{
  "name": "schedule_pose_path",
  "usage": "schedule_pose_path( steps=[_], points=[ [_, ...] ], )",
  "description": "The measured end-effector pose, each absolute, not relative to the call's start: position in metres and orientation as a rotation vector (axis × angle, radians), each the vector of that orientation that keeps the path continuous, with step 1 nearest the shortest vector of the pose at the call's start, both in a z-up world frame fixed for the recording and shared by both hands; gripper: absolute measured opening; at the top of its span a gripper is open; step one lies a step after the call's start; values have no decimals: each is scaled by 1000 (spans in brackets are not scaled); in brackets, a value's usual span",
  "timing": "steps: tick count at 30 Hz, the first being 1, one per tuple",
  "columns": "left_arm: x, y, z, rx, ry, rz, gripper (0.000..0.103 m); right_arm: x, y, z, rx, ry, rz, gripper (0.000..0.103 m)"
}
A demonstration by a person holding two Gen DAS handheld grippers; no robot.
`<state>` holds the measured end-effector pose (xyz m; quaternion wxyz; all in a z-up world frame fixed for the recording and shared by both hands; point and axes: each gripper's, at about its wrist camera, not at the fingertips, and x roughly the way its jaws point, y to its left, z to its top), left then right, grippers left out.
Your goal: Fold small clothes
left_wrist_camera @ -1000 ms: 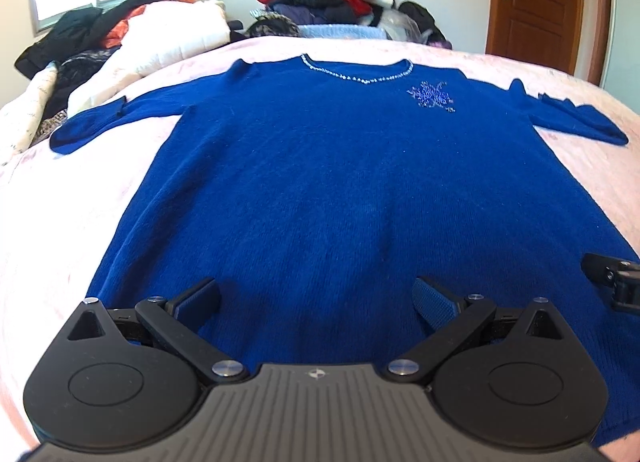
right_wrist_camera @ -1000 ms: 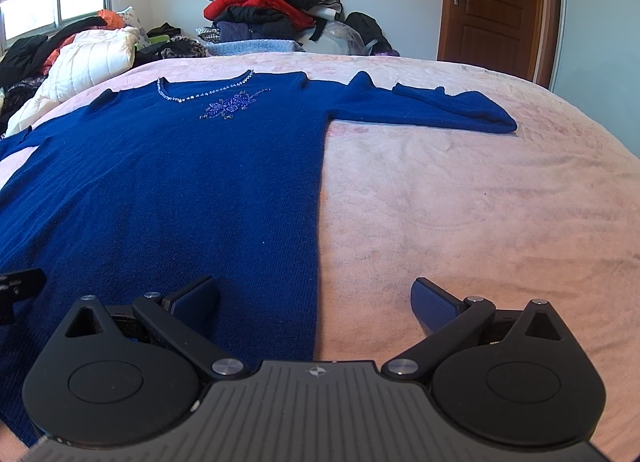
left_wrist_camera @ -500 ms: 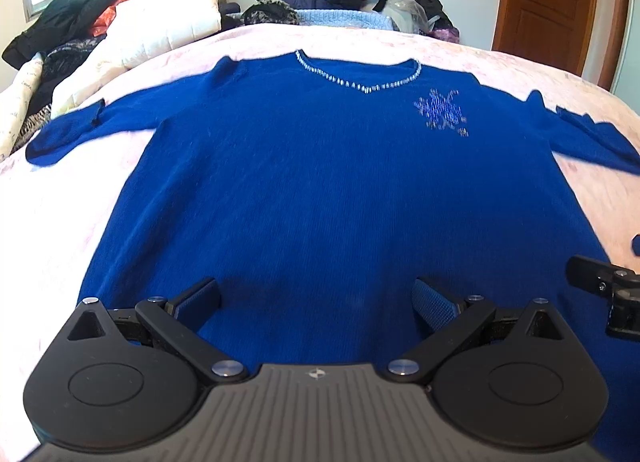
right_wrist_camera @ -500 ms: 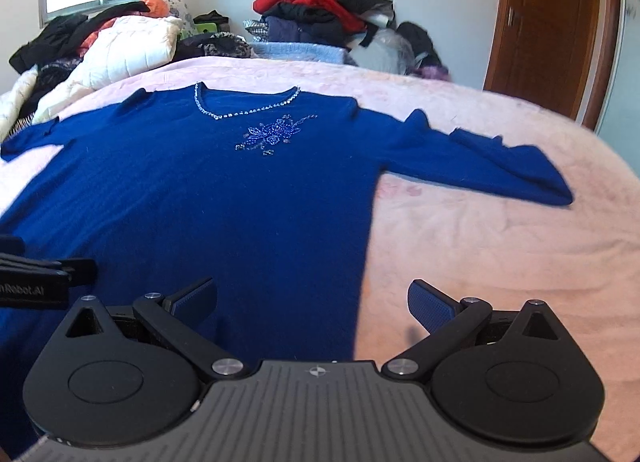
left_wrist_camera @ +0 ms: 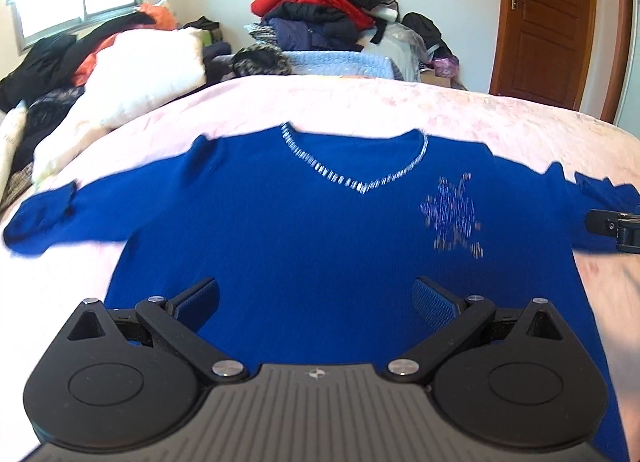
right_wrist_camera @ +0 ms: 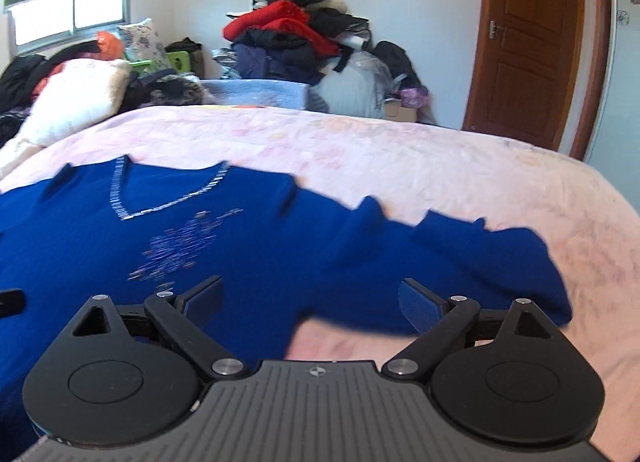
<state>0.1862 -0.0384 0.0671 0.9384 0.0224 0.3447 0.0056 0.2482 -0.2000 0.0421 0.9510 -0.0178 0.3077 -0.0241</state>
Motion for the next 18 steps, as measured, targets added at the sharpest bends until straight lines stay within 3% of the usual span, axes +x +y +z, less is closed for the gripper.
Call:
schedule_pose_path(
  steps=[8,14,18],
  points=[
    [247,-55,76,-16,693,-6,103,307,-246,23,-133,623,-172,86],
    [268,-72,64,-49,739,-63,103,331,-268,5,-235,662,-173,71],
    [281,-83,58,-71,764,-115,103,342,-277,-8,-259,700,-143,49]
  ],
)
